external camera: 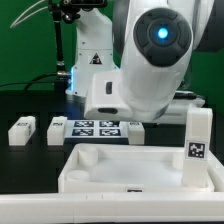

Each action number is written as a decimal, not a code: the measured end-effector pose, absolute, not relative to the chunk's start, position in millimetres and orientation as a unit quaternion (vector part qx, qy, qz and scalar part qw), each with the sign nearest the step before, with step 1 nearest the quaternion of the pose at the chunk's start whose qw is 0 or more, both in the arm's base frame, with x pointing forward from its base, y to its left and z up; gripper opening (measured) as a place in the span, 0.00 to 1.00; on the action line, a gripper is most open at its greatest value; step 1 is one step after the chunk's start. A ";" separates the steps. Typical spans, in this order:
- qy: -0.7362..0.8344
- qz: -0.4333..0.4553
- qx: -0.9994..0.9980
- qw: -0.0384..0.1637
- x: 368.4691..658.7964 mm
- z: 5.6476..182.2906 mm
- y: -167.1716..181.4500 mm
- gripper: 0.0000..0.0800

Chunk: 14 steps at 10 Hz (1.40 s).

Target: Assemble desk

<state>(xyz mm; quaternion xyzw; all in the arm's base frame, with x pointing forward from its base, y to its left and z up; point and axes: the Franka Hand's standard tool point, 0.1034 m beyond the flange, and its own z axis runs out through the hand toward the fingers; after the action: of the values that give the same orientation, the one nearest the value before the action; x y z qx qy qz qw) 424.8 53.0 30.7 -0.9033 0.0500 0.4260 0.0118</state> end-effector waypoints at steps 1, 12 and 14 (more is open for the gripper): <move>0.051 0.418 -0.907 0.016 422.9 30.3 54.3 0.81; 0.090 0.446 -0.890 0.019 395.7 4.3 55.0 0.77; 0.091 0.446 -0.890 0.019 395.8 4.4 54.2 0.36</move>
Offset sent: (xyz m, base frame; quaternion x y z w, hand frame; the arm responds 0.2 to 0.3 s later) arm -0.0253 0.0078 -0.0139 0.0428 -0.0215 0.0325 0.9983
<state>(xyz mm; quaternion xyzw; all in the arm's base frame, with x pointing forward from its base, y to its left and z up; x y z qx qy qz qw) 395.8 54.2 4.4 -0.8900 0.0912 0.4464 0.0192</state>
